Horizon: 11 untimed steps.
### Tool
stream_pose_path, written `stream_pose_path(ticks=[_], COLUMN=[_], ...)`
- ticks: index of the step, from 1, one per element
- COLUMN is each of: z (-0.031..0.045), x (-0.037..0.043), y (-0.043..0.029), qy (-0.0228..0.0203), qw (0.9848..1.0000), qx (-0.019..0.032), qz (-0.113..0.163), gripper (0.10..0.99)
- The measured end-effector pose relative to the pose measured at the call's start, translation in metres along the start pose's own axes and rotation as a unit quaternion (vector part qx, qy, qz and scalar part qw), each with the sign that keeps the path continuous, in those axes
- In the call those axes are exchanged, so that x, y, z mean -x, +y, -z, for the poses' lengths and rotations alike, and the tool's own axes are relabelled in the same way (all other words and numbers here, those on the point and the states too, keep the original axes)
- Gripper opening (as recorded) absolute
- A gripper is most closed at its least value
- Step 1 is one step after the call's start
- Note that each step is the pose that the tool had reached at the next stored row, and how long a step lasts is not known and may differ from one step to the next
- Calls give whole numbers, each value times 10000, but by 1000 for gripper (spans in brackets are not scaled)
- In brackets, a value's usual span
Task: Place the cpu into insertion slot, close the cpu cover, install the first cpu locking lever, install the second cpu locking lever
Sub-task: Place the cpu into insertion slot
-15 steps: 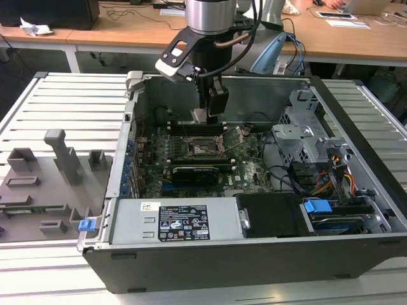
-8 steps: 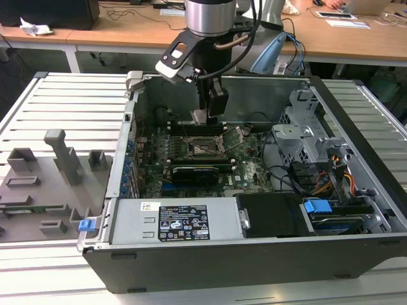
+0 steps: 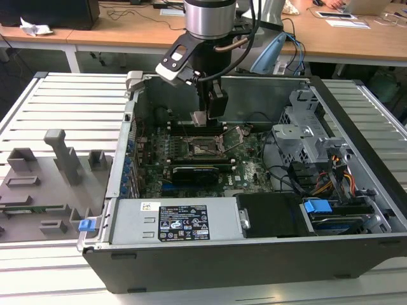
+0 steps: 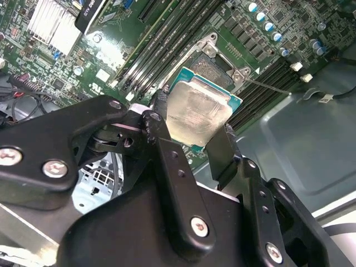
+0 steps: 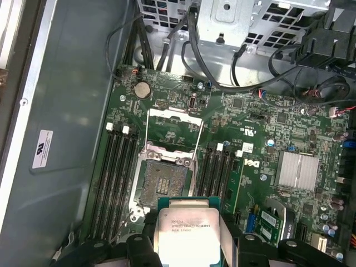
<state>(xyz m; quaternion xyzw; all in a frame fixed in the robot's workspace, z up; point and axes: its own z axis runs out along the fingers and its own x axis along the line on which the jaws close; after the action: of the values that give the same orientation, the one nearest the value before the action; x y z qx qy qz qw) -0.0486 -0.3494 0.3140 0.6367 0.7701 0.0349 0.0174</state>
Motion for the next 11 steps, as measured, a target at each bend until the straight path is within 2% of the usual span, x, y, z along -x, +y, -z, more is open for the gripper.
stream_pose_path(ticks=[7,11], z=[-33,-78], x=[1,1], y=[-2,-6], qy=[0,-4], qw=[10000,10000], qx=[0,0], qz=[-1,-12], gripper=[525,525])
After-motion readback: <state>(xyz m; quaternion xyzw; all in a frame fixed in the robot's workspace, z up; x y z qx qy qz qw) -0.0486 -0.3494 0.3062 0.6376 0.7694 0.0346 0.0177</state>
